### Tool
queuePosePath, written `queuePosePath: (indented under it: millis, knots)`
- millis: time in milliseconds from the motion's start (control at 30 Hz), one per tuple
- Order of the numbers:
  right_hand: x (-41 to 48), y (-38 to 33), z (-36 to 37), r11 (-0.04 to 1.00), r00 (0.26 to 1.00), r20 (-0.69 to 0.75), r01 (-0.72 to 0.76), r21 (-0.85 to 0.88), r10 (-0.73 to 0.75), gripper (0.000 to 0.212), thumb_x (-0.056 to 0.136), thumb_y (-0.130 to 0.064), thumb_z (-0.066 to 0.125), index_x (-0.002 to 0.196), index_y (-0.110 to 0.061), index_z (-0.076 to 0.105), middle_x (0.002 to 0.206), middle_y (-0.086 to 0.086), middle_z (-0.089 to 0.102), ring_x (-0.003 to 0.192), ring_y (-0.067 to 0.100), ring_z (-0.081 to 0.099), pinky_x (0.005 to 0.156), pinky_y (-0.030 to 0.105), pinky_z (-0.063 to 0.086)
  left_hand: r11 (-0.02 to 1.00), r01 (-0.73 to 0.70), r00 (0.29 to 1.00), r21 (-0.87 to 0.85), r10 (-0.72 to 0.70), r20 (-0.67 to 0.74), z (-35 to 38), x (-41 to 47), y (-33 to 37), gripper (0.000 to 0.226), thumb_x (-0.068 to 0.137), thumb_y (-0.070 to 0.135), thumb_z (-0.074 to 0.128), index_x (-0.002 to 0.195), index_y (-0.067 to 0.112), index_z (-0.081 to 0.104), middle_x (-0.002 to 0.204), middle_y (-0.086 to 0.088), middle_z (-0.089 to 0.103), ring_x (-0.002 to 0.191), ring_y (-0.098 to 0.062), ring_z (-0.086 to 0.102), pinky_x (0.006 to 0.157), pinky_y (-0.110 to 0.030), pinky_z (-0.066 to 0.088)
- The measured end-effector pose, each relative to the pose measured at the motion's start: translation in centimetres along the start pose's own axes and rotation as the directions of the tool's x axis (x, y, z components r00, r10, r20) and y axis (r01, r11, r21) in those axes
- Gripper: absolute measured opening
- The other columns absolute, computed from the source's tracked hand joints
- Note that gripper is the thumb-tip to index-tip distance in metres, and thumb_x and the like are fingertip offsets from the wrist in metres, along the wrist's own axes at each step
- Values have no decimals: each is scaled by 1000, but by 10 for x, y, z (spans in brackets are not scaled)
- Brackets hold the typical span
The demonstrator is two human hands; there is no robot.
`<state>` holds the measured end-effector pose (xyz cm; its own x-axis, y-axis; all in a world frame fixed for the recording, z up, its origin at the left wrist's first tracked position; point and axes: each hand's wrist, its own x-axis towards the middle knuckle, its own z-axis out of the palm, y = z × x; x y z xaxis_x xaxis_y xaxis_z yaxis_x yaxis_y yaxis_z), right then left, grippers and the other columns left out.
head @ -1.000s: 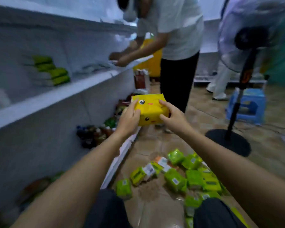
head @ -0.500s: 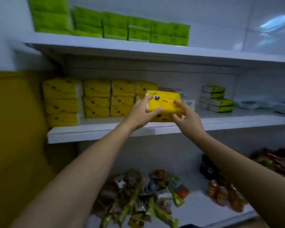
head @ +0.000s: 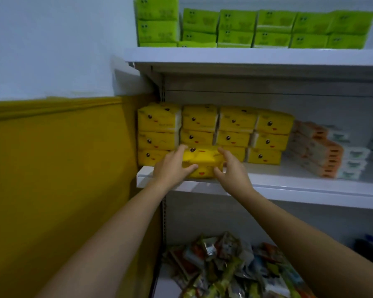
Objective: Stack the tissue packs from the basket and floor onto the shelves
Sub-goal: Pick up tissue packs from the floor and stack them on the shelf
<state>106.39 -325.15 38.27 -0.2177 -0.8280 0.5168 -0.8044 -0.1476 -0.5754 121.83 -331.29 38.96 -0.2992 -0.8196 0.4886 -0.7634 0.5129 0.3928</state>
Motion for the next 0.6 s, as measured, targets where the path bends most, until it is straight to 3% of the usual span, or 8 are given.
queuePosePath:
  millis: [67, 167, 267, 367, 433, 500, 533, 600]
  knots:
    - [3, 6, 5, 988, 1000, 1, 30, -150, -30, 60, 91, -19, 53, 145, -19, 25, 141, 8, 40, 117, 27, 50, 79, 33, 44, 985, -9, 992, 175, 31, -125, 8, 0, -2, 57, 86, 45, 59, 134, 20, 40, 135, -8, 42, 119, -25, 46, 85, -33, 45]
    - [6, 11, 10, 971, 990, -129, 29, -236, -61, 40, 90, -12, 52, 128, -8, 40, 126, 12, 41, 100, 31, 53, 67, 28, 37, 913, -243, 883, 328, 348, -314, 20, 3, -4, 38, 70, 21, 79, 101, 11, 60, 108, -13, 56, 95, -28, 58, 66, -30, 49]
    - [8, 13, 12, 991, 994, -107, 20, -132, -34, 28, 91, -6, 48, 119, -5, 44, 116, 14, 49, 92, 30, 54, 66, 29, 35, 811, -437, 799, 389, 549, -245, 32, 5, -4, 26, 59, 2, 80, 78, 8, 63, 87, -11, 60, 77, -29, 59, 61, -31, 49]
    - [11, 14, 15, 998, 1000, -4, 7, -61, -7, 35, 94, -7, 43, 129, -6, 40, 118, 16, 57, 104, 34, 54, 75, 36, 41, 845, -362, 864, 393, 463, -199, 40, 7, -4, 13, 65, 9, 77, 74, 7, 69, 89, -11, 62, 83, -29, 61, 69, -34, 51]
    - [12, 17, 19, 985, 990, 134, 61, -164, -38, 44, 95, -12, 42, 138, -8, 33, 130, 17, 53, 117, 35, 49, 89, 39, 40, 868, -284, 920, 407, 366, -139, 43, 8, -4, 21, 81, 22, 64, 94, 8, 72, 112, -12, 61, 109, -30, 54, 91, -40, 45]
    - [11, 20, 23, 941, 978, 192, 138, -309, -80, 48, 97, -19, 41, 142, -9, 29, 142, 14, 42, 128, 31, 39, 101, 37, 32, 898, -236, 965, 372, 260, -16, 44, 7, -6, 38, 96, 31, 43, 123, 9, 59, 143, -10, 41, 136, -27, 29, 112, -44, 19]
    - [10, 21, 24, 919, 977, 185, 164, -357, -103, 48, 98, -23, 39, 143, -10, 28, 147, 11, 35, 134, 28, 33, 105, 37, 27, 912, -212, 975, 351, 223, 8, 43, 6, -6, 43, 98, 33, 37, 131, 10, 53, 150, -7, 32, 140, -25, 20, 115, -43, 11]
    - [9, 22, 25, 887, 967, 224, 204, -415, -118, 50, 100, -31, 33, 146, -14, 24, 155, 4, 20, 141, 22, 20, 112, 36, 17, 925, -146, 987, 350, 162, -18, 43, 4, -6, 46, 99, 36, 32, 136, 12, 46, 154, -5, 24, 142, -24, 15, 115, -42, 12]
